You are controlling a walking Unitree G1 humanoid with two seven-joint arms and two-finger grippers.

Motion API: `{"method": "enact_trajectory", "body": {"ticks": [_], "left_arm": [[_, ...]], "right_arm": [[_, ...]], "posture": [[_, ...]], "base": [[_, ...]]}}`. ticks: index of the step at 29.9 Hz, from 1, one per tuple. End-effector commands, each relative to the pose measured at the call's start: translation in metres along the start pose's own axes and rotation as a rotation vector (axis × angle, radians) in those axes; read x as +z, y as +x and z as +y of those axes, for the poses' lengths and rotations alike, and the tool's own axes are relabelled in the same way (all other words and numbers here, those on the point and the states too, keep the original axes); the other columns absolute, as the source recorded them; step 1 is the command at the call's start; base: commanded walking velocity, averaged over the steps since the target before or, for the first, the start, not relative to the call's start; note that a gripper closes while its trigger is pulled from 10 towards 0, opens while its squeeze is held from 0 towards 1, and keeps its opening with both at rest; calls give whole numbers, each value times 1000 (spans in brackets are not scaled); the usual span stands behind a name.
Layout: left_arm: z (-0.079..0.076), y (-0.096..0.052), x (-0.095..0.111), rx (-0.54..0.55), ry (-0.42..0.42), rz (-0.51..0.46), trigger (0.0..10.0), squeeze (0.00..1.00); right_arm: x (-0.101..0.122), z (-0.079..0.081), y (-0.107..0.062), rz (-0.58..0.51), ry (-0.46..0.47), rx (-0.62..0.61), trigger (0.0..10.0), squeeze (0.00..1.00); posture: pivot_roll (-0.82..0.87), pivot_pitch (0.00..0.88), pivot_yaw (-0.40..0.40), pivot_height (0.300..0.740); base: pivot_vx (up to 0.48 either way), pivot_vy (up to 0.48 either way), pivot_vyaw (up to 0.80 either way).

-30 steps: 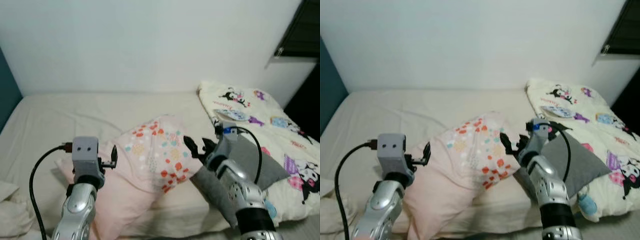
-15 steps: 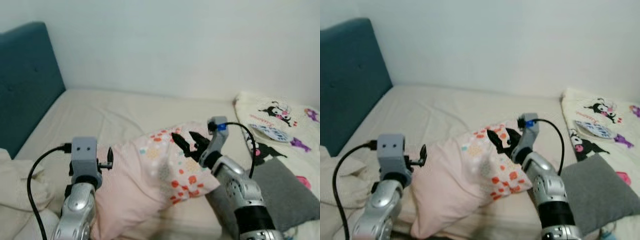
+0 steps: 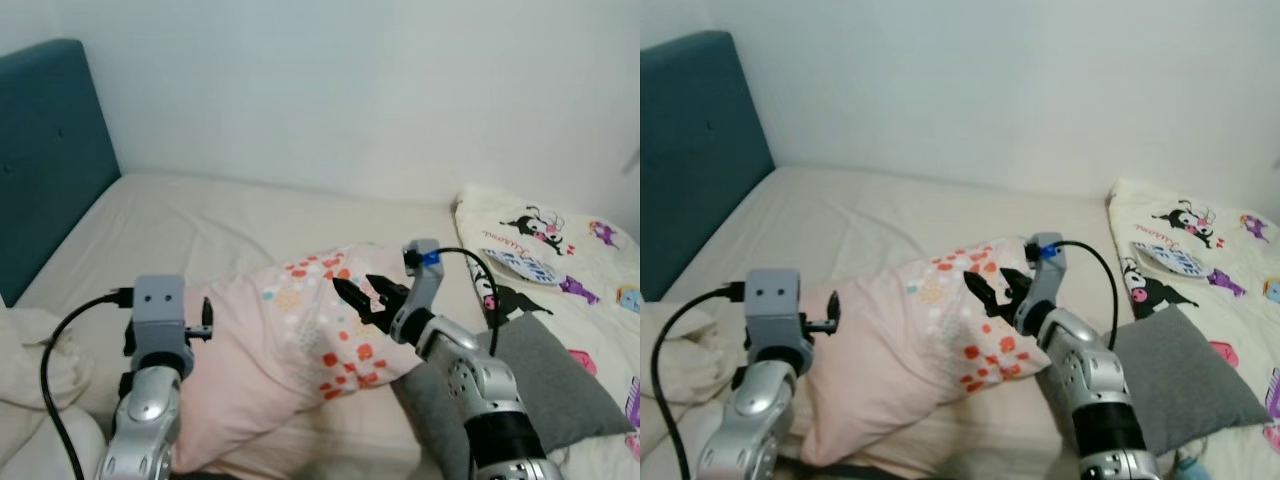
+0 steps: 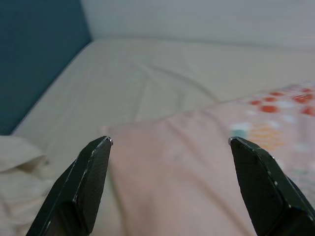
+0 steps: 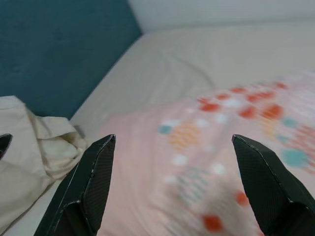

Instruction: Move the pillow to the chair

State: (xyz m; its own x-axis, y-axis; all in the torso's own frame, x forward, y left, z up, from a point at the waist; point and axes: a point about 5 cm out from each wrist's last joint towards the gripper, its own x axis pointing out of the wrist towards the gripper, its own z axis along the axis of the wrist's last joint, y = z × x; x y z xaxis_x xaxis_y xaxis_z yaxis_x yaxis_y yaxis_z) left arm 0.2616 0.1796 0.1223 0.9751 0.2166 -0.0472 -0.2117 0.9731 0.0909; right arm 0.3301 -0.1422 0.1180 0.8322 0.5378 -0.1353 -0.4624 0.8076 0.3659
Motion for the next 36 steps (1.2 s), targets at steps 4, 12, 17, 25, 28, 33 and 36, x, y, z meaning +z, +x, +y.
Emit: {"method": "enact_trajectory", "body": {"ticks": [4,12,17,25,28,33,36], "left_arm": [[-2,2,5,-16,7,-32,10000,0],[-7,3,15,-79,171,-126,10000,0],[-8,4,18,-90,259,-167,10000,0],[-14,1,22,-182,405,-253,10000,0],[-16,0,23,-201,426,-269,10000,0],[-18,-1,25,-217,447,-290,10000,0],[-21,-2,29,-238,497,-325,10000,0]], "right_arm": [[0,-3,-2,0,56,1,10000,0],[-1,-1,-3,22,139,27,10000,0],[-3,0,-2,34,166,35,10000,0],[-3,-3,-2,32,205,7,10000,0],[-2,-3,-2,28,215,1,10000,0],[0,-3,-1,24,271,-6,10000,0],[4,-1,3,6,367,-26,10000,0]], "posture": [[-56,0,-108,701],[-58,0,-107,666],[-59,0,-106,646],[-58,0,-102,611],[-58,0,-101,601],[-58,0,-101,586],[-57,0,-100,571]], "base": [[0,0,0],[0,0,0],[0,0,0],[0,0,0],[0,0,0],[0,0,0],[0,0,0]]}}
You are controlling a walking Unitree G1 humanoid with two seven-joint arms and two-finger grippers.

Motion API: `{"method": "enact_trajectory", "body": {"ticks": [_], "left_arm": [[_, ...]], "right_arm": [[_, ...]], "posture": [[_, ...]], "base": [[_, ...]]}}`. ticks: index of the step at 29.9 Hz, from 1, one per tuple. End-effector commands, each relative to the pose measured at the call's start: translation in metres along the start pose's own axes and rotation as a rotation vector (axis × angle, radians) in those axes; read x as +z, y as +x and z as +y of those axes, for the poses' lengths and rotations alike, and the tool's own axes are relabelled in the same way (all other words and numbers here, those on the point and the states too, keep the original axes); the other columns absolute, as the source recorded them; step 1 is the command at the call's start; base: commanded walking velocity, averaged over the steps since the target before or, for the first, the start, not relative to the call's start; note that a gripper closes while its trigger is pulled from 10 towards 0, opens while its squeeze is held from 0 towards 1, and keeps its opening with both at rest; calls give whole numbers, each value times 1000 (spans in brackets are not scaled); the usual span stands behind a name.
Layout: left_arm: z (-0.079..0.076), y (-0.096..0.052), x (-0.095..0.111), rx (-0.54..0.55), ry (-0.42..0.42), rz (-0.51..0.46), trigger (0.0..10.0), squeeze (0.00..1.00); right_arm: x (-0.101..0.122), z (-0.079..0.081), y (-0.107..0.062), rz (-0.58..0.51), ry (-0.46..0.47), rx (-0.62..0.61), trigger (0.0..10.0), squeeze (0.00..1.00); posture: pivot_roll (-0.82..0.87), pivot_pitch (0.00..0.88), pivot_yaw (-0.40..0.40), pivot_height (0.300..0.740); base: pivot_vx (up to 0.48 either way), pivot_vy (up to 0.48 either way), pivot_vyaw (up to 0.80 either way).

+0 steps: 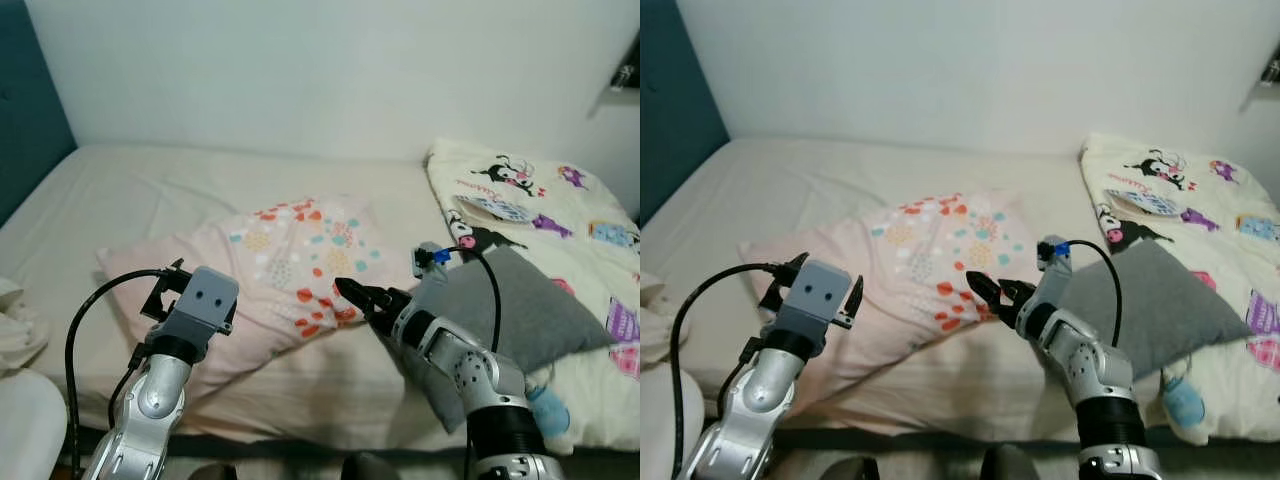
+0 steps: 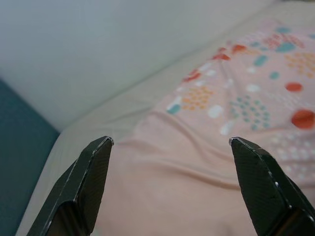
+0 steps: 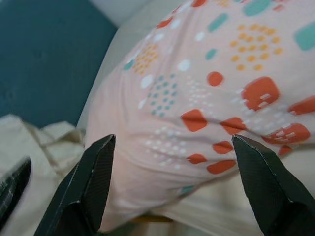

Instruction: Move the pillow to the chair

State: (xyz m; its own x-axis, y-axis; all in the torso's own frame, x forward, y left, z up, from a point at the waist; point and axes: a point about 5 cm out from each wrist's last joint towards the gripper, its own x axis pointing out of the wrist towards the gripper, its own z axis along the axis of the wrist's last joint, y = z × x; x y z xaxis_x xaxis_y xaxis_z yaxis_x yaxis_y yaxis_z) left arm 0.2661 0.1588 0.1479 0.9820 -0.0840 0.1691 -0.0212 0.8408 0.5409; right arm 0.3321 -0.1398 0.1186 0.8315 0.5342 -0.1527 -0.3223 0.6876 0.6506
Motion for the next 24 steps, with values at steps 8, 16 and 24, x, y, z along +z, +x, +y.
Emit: {"method": "enact_trajectory", "body": {"ticks": [8,16,24], "left_arm": [[1,6,6,-10,68,-53,10000,0],[25,7,13,86,122,-80,10000,0],[62,2,21,216,159,-76,10000,0]], "right_arm": [[1,-22,-1,8,87,-130,10000,0],[-9,-35,6,35,125,-156,10000,0],[-6,-29,19,-17,205,-98,10000,0]], "posture": [[-64,0,-93,546],[-42,0,-91,521],[-9,0,-95,501]], "base": [[0,0,0],[0,0,0],[0,0,0]]}}
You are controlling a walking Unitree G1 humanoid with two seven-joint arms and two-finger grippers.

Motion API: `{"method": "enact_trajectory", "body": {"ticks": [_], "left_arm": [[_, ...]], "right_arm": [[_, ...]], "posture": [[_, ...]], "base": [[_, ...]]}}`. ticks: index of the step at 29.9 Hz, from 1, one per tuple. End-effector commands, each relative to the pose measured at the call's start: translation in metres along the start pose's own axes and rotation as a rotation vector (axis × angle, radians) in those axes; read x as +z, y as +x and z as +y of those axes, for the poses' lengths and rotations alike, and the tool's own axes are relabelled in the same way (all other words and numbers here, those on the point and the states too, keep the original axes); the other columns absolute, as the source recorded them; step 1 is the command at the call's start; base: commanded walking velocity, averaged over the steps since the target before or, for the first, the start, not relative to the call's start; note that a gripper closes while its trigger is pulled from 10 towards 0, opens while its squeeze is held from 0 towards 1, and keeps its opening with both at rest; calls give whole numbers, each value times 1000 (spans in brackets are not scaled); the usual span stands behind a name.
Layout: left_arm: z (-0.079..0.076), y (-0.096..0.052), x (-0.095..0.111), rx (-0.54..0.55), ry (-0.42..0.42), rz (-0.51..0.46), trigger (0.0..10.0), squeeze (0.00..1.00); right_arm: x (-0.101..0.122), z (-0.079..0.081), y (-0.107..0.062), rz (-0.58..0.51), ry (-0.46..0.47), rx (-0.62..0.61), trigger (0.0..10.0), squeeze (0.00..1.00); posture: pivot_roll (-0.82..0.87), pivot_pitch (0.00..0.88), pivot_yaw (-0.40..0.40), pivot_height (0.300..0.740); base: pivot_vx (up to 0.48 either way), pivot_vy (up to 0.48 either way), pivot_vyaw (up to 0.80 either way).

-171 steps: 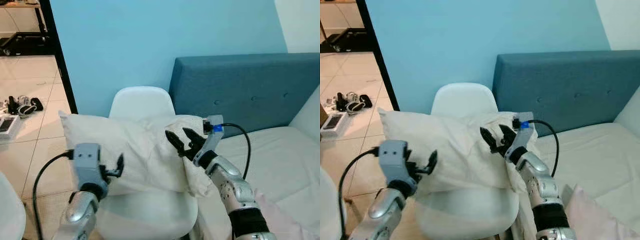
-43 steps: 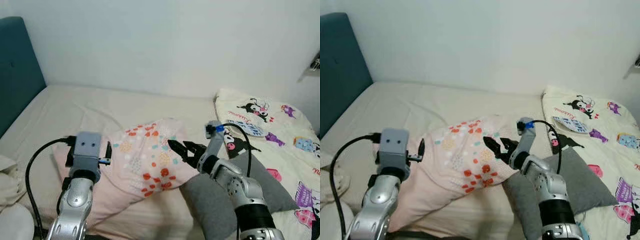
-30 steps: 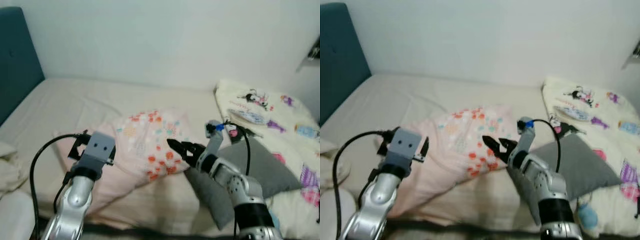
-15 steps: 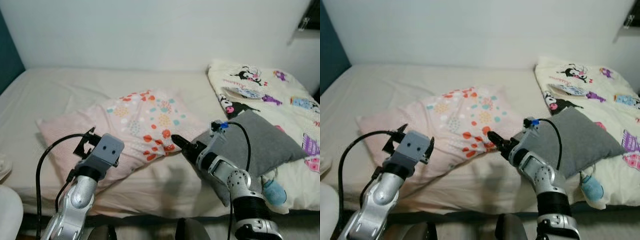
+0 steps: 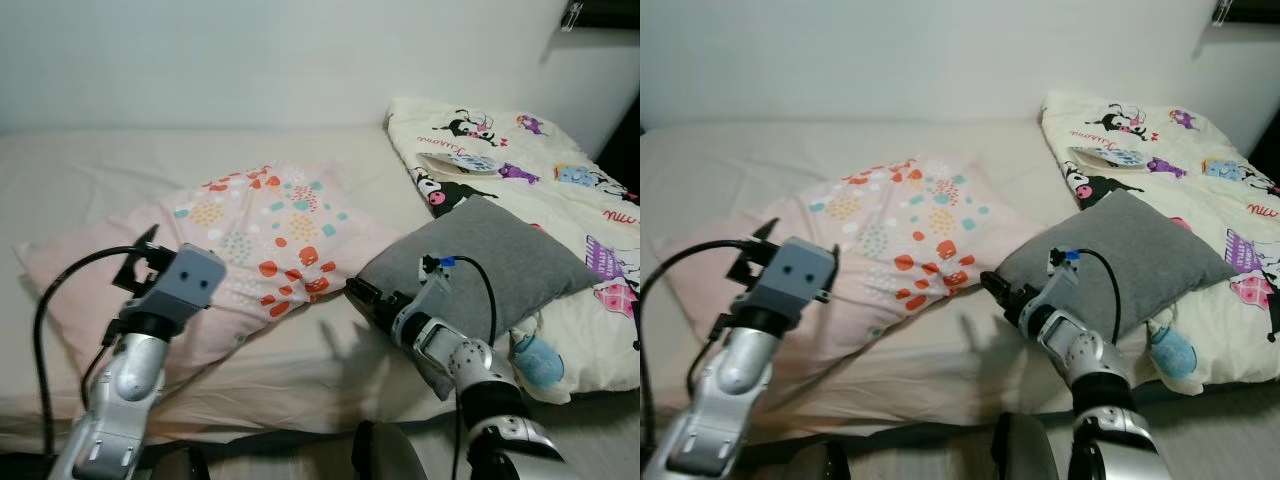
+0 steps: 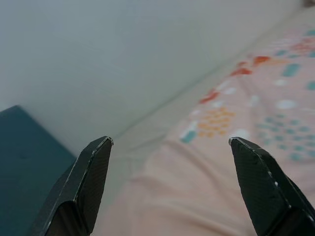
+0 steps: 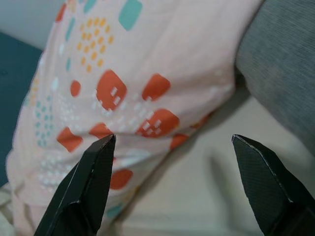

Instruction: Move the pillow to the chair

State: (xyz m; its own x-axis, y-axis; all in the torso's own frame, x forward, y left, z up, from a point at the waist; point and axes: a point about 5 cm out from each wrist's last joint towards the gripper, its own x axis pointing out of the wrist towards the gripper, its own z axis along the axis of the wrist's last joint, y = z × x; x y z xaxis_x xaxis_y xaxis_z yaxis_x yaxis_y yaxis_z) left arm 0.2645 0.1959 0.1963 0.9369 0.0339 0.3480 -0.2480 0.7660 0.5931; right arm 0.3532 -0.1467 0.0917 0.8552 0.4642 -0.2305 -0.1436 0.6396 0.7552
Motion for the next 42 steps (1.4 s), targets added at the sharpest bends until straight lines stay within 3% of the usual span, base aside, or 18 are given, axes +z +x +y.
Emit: {"method": "enact_trajectory", "body": {"ticks": [1,3,4,8,18,19,25,26,30,34,36,38,39,41,42], "left_arm": [[18,-2,2,47,38,5,10000,0],[18,-2,2,47,38,5,10000,0],[32,-1,6,83,48,6,10000,0],[51,-3,17,115,69,-5,10000,0],[56,-11,31,92,98,-22,10000,0],[63,-19,36,85,112,-11,10000,0],[71,-26,42,76,129,1,10000,0],[76,-27,47,69,138,-3,10000,0],[83,-29,55,63,148,-9,10000,0],[90,-31,64,55,158,-18,10000,0],[94,-33,69,55,154,-13,10000,0],[94,-33,69,55,154,-13,10000,0],[95,-35,70,51,153,-4,10000,0],[95,-35,70,51,153,-4,10000,0],[96,-38,71,48,151,5,10000,0]], "right_arm": [[2,4,4,-28,41,42,10000,0],[2,4,4,-28,41,42,10000,0],[4,13,9,-45,73,100,10000,0],[3,32,19,-45,103,185,10000,0],[-3,51,36,-43,150,173,10000,0],[-4,58,41,-49,163,175,10000,0],[-1,66,44,-69,188,183,10000,0],[3,72,46,-85,203,207,10000,0],[8,79,48,-101,217,239,10000,0],[15,96,51,-112,227,328,10000,0],[18,113,54,-106,214,408,10000,0],[18,113,54,-106,214,408,10000,0],[18,123,57,-94,189,418,10000,0],[18,123,57,-94,189,418,10000,0],[17,131,60,-84,164,418,10000,0]], "posture": [[9,54,-89,496],[9,54,-89,496],[27,99,-86,491],[46,153,-86,481],[90,242,-103,476],[105,301,-104,476],[111,334,-100,476],[126,396,-89,476],[127,402,-87,476],[139,452,-82,476],[152,473,-85,476],[152,473,-85,476],[150,478,-88,476],[150,478,-88,476],[150,489,-93,476]], "base": [[0,0,0],[0,0,0],[0,0,0],[0,0,0],[0,0,0],[0,0,0],[0,0,0],[0,0,0],[0,0,0],[0,0,0],[0,0,0],[0,0,0],[0,0,0],[0,0,0],[0,0,0]]}}
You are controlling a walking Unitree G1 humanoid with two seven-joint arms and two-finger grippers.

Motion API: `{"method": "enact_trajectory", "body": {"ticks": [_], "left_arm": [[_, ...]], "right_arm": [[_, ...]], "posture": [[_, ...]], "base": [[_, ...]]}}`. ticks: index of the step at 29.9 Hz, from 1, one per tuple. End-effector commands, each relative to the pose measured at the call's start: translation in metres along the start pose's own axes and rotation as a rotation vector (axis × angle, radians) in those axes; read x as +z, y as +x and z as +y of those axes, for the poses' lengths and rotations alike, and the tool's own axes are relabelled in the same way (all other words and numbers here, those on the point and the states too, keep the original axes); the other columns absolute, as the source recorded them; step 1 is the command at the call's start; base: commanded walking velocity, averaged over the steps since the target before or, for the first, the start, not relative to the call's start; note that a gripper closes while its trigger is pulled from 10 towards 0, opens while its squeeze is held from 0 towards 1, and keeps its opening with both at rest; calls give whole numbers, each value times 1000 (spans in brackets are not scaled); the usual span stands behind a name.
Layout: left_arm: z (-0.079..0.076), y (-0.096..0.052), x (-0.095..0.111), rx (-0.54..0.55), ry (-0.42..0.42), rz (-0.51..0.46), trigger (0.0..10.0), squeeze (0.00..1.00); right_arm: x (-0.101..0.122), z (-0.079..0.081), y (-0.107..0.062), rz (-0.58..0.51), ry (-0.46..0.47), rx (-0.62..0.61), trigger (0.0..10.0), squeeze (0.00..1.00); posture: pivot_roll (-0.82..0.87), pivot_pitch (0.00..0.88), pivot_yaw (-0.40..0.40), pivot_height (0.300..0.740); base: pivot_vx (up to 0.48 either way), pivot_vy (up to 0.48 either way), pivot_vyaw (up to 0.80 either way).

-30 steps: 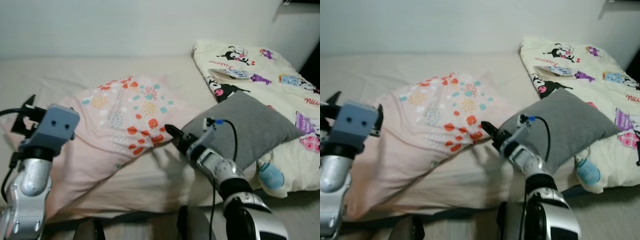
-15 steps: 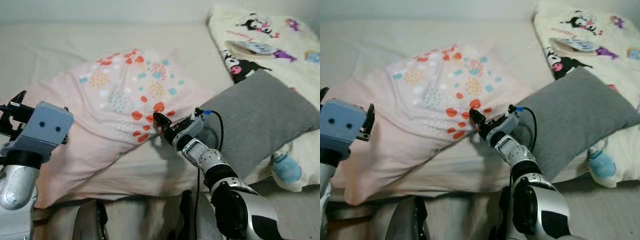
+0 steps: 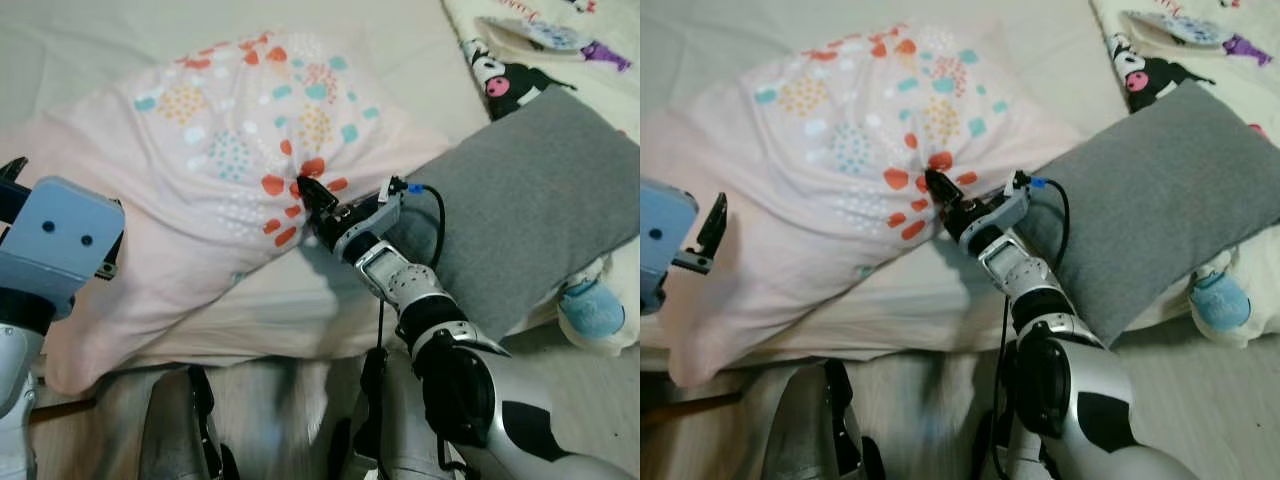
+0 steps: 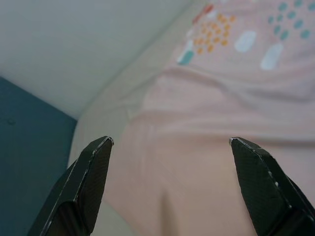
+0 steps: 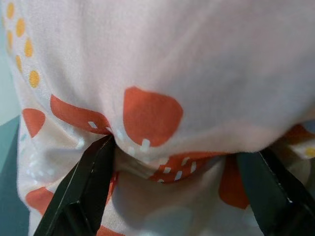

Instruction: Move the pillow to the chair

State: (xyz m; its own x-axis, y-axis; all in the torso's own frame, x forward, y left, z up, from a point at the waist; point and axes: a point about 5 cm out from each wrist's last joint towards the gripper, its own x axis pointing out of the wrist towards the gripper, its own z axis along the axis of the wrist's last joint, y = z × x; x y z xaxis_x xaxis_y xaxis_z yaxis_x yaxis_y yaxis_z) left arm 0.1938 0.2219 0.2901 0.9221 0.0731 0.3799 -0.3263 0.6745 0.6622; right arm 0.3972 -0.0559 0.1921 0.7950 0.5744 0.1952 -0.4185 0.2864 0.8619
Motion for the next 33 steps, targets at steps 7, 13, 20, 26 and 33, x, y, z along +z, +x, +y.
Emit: {"method": "enact_trajectory", "body": {"ticks": [7,13,20,26,33], "left_arm": [[4,-8,4,-18,18,30,10000,0],[2,-7,4,-13,6,40,10000,0],[-2,-7,2,-8,-12,50,10000,0],[-3,0,1,34,-40,55,10000,0],[-5,23,3,138,-187,37,10000,0]], "right_arm": [[-14,27,21,39,-59,64,0,0],[-1,33,22,13,-102,95,0,0],[11,36,21,-15,-147,107,0,0],[27,49,25,-54,-273,136,0,0],[76,96,23,-192,-325,404,0,0]], "posture": [[147,473,-112,476],[130,459,-120,476],[119,432,-124,476],[114,371,-125,476],[77,249,-122,494]], "base": [[0,0,0],[0,0,0],[0,0,0],[0,0,0],[0,0,0]]}}
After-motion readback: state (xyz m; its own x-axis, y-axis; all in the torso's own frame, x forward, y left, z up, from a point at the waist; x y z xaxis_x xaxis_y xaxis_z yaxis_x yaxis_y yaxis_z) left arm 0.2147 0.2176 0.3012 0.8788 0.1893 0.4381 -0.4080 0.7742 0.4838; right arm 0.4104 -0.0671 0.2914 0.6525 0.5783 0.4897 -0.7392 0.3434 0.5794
